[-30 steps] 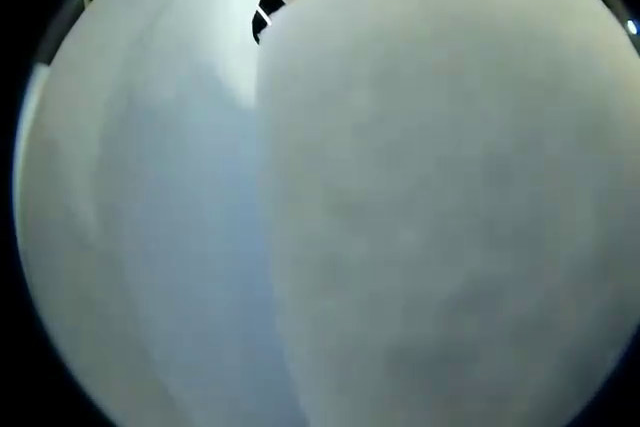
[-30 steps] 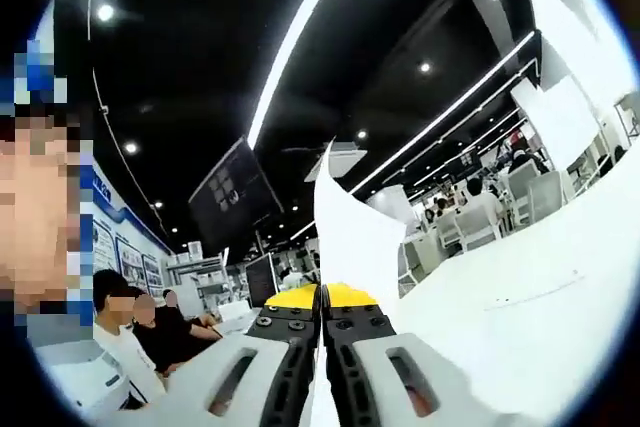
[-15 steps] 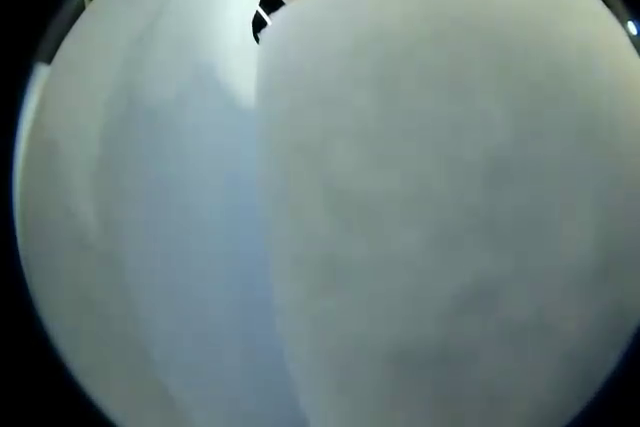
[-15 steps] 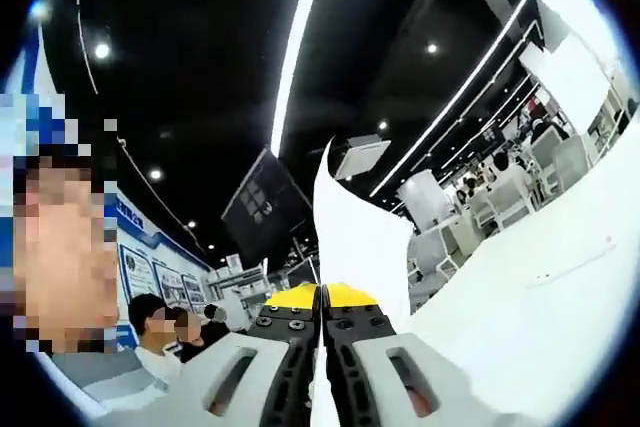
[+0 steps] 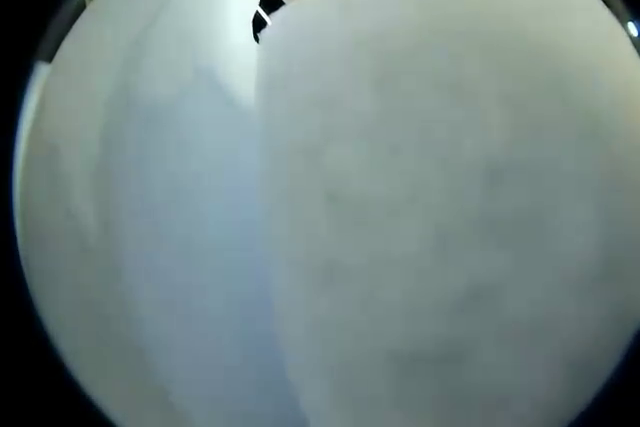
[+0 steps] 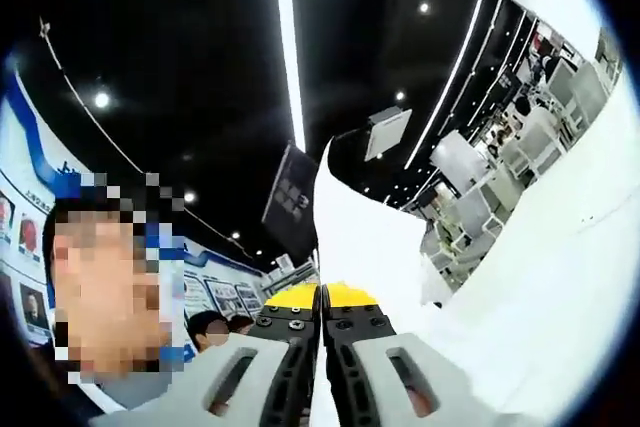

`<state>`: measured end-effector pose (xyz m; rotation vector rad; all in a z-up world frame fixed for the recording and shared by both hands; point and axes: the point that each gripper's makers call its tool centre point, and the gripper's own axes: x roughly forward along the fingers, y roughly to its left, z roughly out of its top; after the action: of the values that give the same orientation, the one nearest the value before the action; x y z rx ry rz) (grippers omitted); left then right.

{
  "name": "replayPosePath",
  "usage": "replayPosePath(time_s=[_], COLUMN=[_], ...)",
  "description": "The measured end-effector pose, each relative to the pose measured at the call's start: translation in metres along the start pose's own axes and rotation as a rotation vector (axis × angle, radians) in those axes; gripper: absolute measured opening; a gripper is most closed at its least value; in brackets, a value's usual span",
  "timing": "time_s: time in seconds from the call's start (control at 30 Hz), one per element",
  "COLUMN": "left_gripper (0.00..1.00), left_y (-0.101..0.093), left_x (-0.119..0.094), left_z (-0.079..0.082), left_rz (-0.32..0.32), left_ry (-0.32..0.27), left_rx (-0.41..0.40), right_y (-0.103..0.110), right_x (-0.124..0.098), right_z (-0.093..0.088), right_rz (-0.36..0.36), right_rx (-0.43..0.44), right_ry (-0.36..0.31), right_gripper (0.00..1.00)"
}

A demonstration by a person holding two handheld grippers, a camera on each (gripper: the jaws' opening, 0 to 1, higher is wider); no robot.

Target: Organize the stack of printing papers by aligning and flattening the scattered papers on the table

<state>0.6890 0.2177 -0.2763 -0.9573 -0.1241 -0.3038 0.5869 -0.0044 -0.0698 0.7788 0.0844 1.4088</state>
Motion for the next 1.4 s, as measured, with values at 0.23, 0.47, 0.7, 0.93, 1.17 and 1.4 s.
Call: replayPosePath(time_s=[0.23, 0.47, 0.7, 0.93, 1.17, 1.4], left_gripper=[0.07, 0.07, 0.07, 0.07, 0.07, 0.06], left_y=[-0.001, -0.001, 0.001, 0.002, 0.001, 0.001], left_x=[0.000, -0.001, 0.000, -0.001, -0.001, -0.001], left_z=[0.000, 0.001, 0.002, 0.003, 0.003, 0.003], left_rz=[-0.001, 0.001, 0.000, 0.002, 0.001, -0.001], left_ry=[0.000, -0.004, -0.004, -0.009, -0.009, -0.010], left_rx=[-0.004, -0.002, -0.003, -0.005, -0.004, -0.006], right_y=[0.018, 0.023, 0.028, 0.020, -0.003, -0.042], right_x=[-0.010, -0.008, -0.011, -0.026, -0.041, -0.058], right_z=[-0.012, -0.028, -0.042, -0.048, -0.050, -0.063], right_rz=[-0.010, -0.002, 0.036, 0.010, -0.062, -0.178], right_rx=[-0.013, -0.060, -0.049, -0.038, -0.050, -0.079], right_ry=[0.066, 0.146, 0.222, 0.267, 0.297, 0.371], right_gripper=[0.00, 0.00, 0.00, 0.00, 0.00, 0.00])
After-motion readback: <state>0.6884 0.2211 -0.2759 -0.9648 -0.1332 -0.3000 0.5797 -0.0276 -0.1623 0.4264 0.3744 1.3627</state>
